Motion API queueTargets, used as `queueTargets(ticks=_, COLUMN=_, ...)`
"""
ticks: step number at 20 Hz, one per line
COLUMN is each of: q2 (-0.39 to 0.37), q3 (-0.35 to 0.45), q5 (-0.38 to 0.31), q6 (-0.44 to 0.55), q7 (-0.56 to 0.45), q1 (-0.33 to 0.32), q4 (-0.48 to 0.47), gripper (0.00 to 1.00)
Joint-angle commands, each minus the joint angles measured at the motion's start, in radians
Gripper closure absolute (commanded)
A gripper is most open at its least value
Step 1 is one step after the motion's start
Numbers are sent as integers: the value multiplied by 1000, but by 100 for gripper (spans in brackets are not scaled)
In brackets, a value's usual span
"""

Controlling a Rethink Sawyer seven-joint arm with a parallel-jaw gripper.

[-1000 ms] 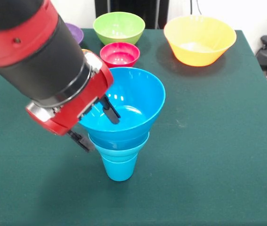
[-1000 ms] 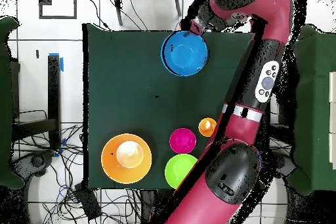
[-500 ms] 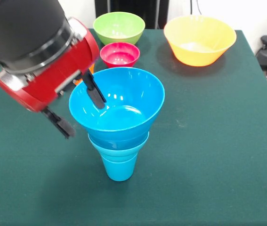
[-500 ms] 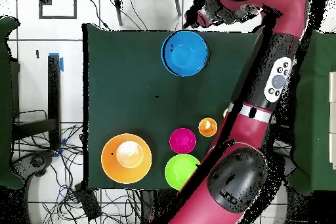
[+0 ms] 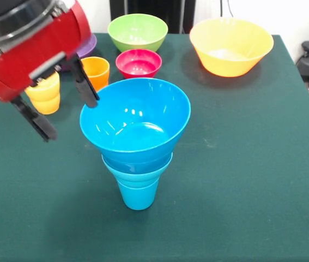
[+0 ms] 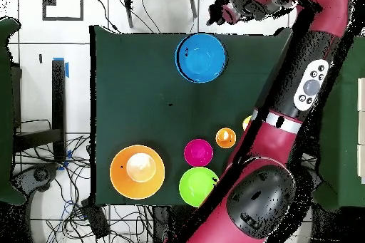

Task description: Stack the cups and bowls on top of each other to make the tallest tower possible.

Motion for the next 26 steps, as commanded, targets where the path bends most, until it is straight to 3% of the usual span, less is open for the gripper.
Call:
queueTargets(ticks=1, q2=-43, q3=-14, q5=-139, q6=123, q7=30, q1=-8, q4=-25, gripper=0)
queueTargets(ticks=5, q2=-32, q3=-42, q5=-115, q6=95, q7=-6, q1=-23, q4=6, gripper=0)
queueTargets(ticks=7, q2=-34, q3=-98, q5=-58, q6=65, q7=12, q1=-34, q4=59, gripper=0)
queueTargets(ticks=10, q2=-65, q3=-212, q5=77, q6=-20, q7=72, q1=-77, q4=237, gripper=0)
queueTargets(ticks=14, q2=-138, q3=-299, q5=219, q6=-141, q7=145, q1=-170, q4=518, gripper=0)
queueTargets(ticks=18, q2=-188, q3=-343, q5=278, q6=-228, q7=140, q1=-241, q4=686, gripper=0)
queueTargets(ticks=26, q2=-259, q3=-424, q5=321, q6=-437, q7=137, q1=-427, q4=970, gripper=0)
